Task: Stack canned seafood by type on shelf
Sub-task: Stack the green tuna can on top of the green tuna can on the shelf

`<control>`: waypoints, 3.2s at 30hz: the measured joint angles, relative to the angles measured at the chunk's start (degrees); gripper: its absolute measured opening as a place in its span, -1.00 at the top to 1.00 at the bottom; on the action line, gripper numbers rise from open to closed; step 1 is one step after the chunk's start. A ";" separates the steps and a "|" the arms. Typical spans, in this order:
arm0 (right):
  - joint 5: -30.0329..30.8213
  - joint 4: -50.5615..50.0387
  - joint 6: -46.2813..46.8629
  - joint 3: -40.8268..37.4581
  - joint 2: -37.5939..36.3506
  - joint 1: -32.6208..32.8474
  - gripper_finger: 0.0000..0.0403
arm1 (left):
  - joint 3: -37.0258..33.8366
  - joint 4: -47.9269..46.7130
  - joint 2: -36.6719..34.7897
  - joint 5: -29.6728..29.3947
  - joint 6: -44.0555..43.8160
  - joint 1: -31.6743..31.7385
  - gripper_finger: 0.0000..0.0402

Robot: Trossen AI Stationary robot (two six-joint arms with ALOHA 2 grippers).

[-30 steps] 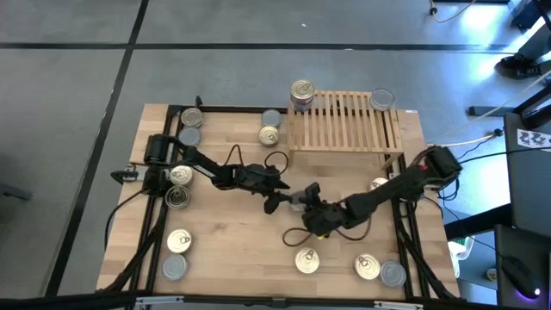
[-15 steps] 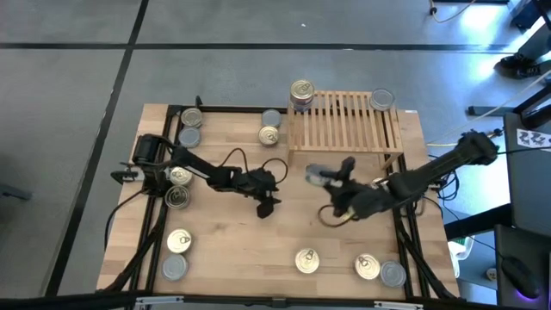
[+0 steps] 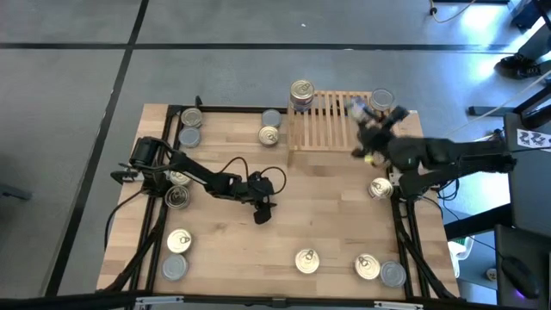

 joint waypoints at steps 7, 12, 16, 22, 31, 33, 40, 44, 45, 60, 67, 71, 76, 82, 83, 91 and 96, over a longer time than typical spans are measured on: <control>-9.98 -6.38 -0.07 6.58 3.17 -19.07 0.31 | 0.02 0.17 -0.04 -0.10 0.19 -0.15 -0.14; -15.86 -11.34 1.01 8.55 8.08 -31.76 0.31 | 0.04 0.17 -0.04 -0.11 0.60 -0.24 -0.14; -19.70 -14.74 3.15 8.80 12.60 -39.39 0.31 | 0.04 0.15 -0.06 -0.11 1.35 -0.24 -0.14; -19.46 -17.99 5.09 8.80 18.06 -46.62 0.31 | 0.04 0.14 -0.09 -0.11 2.79 -0.22 -0.14; -19.37 -20.36 9.24 8.82 21.71 -53.32 0.31 | 0.07 0.14 -0.09 -1.50 3.02 -0.22 -0.14; -19.33 -20.35 9.24 8.82 22.10 -54.50 0.31 | 0.09 0.14 -0.09 -1.70 3.02 -0.22 -0.14; -20.16 -20.31 9.22 8.84 23.51 -56.93 0.31 | 0.09 0.14 -0.09 -2.05 3.02 -0.22 -0.14; -20.16 -20.58 9.00 8.88 23.86 -57.42 0.25 | 0.09 0.12 -0.09 -2.08 3.02 -0.22 -0.14; -20.19 -20.68 8.99 8.88 23.88 -57.42 0.23 | 0.09 0.10 -0.09 -2.08 3.02 -0.22 -0.14; -22.32 -23.50 8.98 8.80 23.95 -57.37 -0.06 | 0.09 0.06 -0.09 -2.16 3.07 -0.22 -0.14; -22.90 -23.46 9.45 8.80 23.95 -57.35 -0.30 | 0.09 0.06 -0.09 -2.19 3.04 -0.22 -0.14; -23.34 -23.85 9.50 8.80 23.95 -57.33 -0.34 | 0.09 0.06 -0.09 -2.19 3.04 -0.22 -0.14; -23.72 -24.53 9.48 8.80 23.93 -57.33 -0.34 | 0.09 0.06 -0.09 -2.19 3.33 -0.22 -0.14; -24.16 -24.77 8.66 8.82 23.91 -57.33 -0.34 | 0.09 0.05 -0.09 -2.20 3.67 -0.22 -0.14; -24.25 -24.78 8.13 8.82 23.86 -57.33 -0.34 | 0.09 0.05 -0.09 -2.21 3.79 -0.22 -0.14; -23.76 -24.93 4.39 8.82 23.82 -57.31 -0.35 | 0.09 0.06 -0.09 -2.21 4.42 -0.22 -0.14; -21.24 -25.63 0.81 8.76 23.84 -55.97 -0.35 | 0.09 0.05 -0.09 -2.21 4.41 -0.22 -0.14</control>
